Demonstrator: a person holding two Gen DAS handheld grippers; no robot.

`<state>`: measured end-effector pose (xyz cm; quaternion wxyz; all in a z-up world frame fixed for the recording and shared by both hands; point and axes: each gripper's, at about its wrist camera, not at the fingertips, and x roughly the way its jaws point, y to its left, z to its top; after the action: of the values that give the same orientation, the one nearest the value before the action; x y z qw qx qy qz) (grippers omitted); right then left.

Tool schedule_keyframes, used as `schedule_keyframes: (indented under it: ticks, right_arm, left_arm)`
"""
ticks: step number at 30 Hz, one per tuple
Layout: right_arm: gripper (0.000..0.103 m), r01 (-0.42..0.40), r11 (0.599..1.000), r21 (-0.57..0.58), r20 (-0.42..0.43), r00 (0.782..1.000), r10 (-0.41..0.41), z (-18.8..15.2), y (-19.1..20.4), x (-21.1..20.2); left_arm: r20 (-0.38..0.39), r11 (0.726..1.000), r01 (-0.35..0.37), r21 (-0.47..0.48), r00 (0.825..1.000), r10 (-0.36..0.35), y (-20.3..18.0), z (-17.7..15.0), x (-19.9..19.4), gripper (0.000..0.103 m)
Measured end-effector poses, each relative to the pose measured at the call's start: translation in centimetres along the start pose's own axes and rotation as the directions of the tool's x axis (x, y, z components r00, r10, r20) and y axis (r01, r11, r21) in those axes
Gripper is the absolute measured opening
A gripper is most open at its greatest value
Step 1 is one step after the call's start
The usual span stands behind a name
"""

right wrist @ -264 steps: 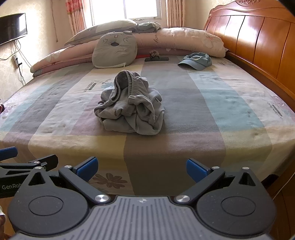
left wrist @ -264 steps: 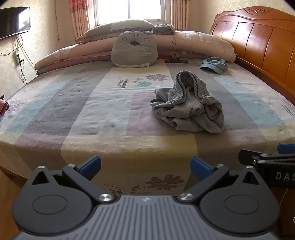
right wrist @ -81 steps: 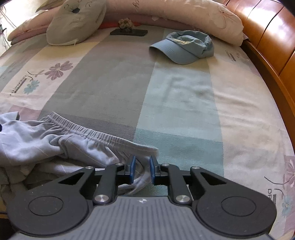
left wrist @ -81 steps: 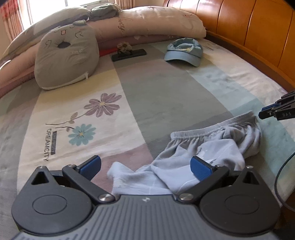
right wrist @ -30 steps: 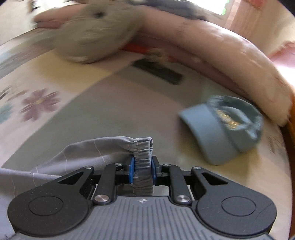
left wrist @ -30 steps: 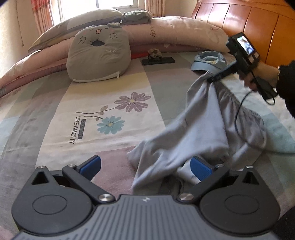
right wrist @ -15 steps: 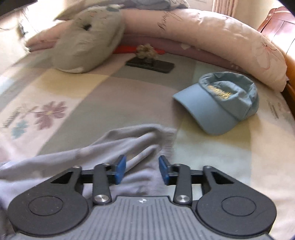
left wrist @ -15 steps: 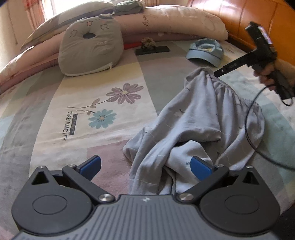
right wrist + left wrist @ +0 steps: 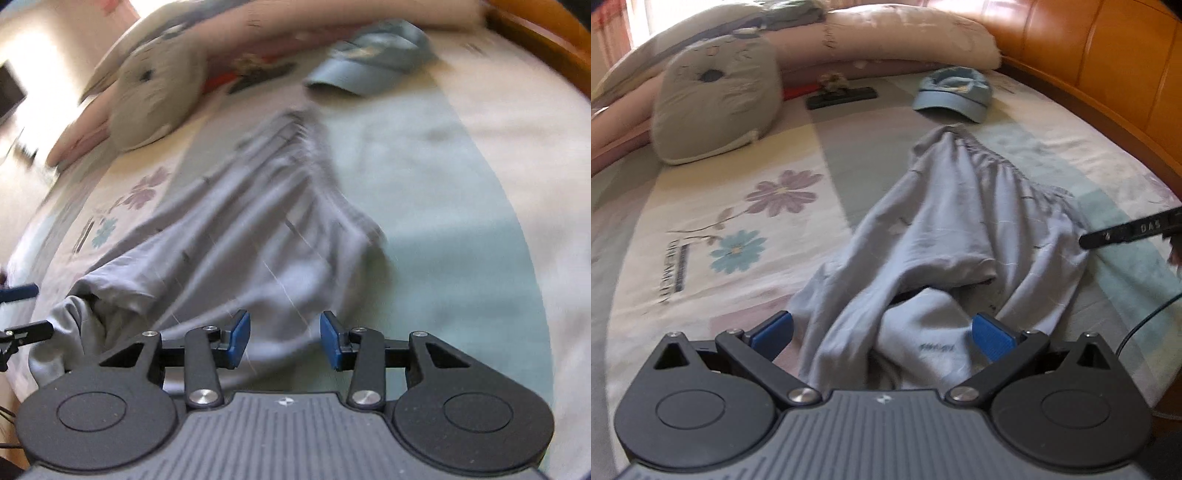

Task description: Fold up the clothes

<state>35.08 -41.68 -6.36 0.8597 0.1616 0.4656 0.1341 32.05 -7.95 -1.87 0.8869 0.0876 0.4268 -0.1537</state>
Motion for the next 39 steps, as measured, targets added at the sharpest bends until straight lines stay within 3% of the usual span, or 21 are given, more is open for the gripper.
schedule_keyframes:
  ticks: [5, 10, 13, 14, 15, 16, 17, 27, 37, 39]
  right_arm:
    - [0.047, -0.074, 0.983, 0.167, 0.088, 0.994, 0.06, -1.4, -2.6, 0.2]
    - [0.043, -0.049, 0.976, 0.213, 0.15, 0.988, 0.016, -0.3, -3.2, 0.7]
    - [0.042, -0.087, 0.966, 0.242, 0.178, 0.983, 0.044, 0.3, -3.7, 1.8]
    - [0.038, -0.107, 0.959, 0.261, 0.189, 0.98, 0.058, 0.6, -4.3, 2.0]
    - [0.021, -0.108, 0.955, 0.278, 0.195, 0.979, 0.054, 0.8, -4.5, 2.4]
    - [0.007, -0.079, 0.954, 0.29, 0.184, 0.983, 0.026, 1.0, -4.5, 2.6]
    - [0.004, -0.06, 0.955, 0.292, 0.175, 0.985, 0.009, 0.9, -4.4, 2.5]
    - [0.004, 0.077, 0.982, 0.171, 0.158, 0.982, -0.105, -2.7, -0.3, -4.4]
    - [0.004, 0.204, 0.943, 0.261, -0.025, 0.979, -0.205, -10.4, -1.3, -8.4]
    - [0.008, 0.22, 0.935, 0.277, -0.053, 0.975, -0.214, -11.0, -1.8, -8.9]
  left_arm:
    - [-0.008, 0.998, 0.055, 0.042, 0.998, -0.055, -0.8, 0.2, 0.8, 0.102]
    - [-0.007, 0.995, 0.066, 0.069, 0.998, -0.065, -0.9, 0.2, 0.6, 0.102]
    - [-0.013, 0.996, 0.066, 0.059, 0.998, -0.065, -0.5, 0.0, 0.6, 0.102]
    - [-0.015, 0.996, 0.062, 0.056, 0.998, -0.061, -0.4, 0.0, 0.6, 0.102]
    - [-0.015, 0.997, 0.06, 0.054, 0.998, -0.059, -0.3, 0.0, 0.6, 0.102]
    - [-0.01, 0.997, 0.06, 0.055, 0.998, -0.06, -0.2, 0.1, 0.4, 0.102]
    - [-0.004, 0.996, 0.062, 0.058, 0.998, -0.062, -0.2, 0.1, 0.2, 0.102]
    - [0.009, 0.994, 0.07, 0.079, 0.997, -0.071, 0.4, 0.5, -0.1, 0.102]
    - [-0.001, 0.984, 0.111, 0.139, 0.994, -0.112, -0.6, 0.6, 0.2, 0.102]
    - [0.001, 0.983, 0.111, 0.145, 0.994, -0.113, -0.7, 0.8, 0.2, 0.102]
